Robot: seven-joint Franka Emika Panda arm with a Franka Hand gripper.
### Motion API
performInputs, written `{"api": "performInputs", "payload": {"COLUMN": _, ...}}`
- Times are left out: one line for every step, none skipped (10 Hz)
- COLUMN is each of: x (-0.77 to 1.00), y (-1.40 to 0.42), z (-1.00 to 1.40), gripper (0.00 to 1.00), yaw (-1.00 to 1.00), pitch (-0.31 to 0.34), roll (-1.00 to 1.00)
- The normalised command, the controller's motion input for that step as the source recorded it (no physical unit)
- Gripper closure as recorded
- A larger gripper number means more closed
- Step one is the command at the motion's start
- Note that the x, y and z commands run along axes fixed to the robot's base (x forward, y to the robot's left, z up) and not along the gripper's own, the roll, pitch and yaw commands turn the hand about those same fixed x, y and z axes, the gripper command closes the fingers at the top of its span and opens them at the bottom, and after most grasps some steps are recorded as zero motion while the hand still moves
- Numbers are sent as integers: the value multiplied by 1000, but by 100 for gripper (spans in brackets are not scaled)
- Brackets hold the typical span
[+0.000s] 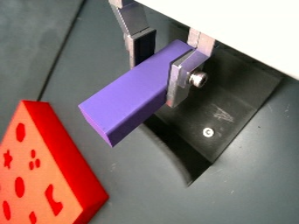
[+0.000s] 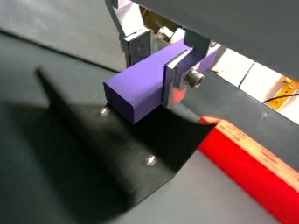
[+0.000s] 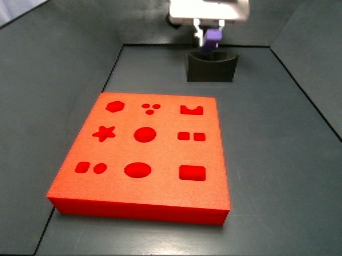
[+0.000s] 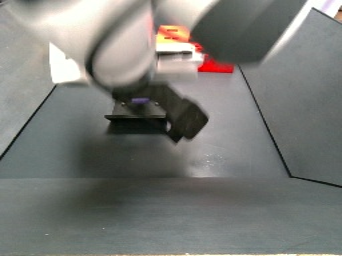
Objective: Pick up the rectangle object. Move up. Place the rectangle object on the fixture. Regrasp the rectangle object. Move to above the board. Insert the rectangle object.
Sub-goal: Place the rectangle object on the fixture.
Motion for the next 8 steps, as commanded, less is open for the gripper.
{"api": "performInputs", "payload": {"x": 176, "y": 101, "z": -1000, "gripper": 100, "yaw": -122, "pitch": 14, "roll": -233}}
{"api": "performInputs", "payload": {"x": 169, "y": 104, "z": -940, "gripper": 100, "yaw": -110, "pitch": 4, "roll": -190}}
{"api": "performInputs", "payload": {"x": 143, "y": 92, "z": -748, "gripper": 100, "yaw": -98, "pitch": -7, "roll": -170}}
{"api": "performInputs", "payload": {"x": 113, "y": 101, "z": -597, "gripper": 100, "yaw": -81, "pitch": -12, "roll": -132}}
{"api": "performInputs", "payload": {"x": 78, "y": 102, "z": -584, "gripper": 100, "yaw": -62, "pitch": -20, "roll": -109}}
{"api": "performInputs", "payload": {"x": 77, "y": 102, "z": -584, "gripper": 100, "yaw": -52, "pitch": -19, "roll": -109}}
{"api": "performInputs", "payload": {"x": 0, "y": -500, "z": -167, "gripper": 100, "yaw": 0, "pitch": 0, "roll": 0}}
{"api": "performInputs", "payload": {"x": 0, "y": 0, "z": 0, "gripper": 0, "yaw": 0, "pitch": 0, "roll": 0}}
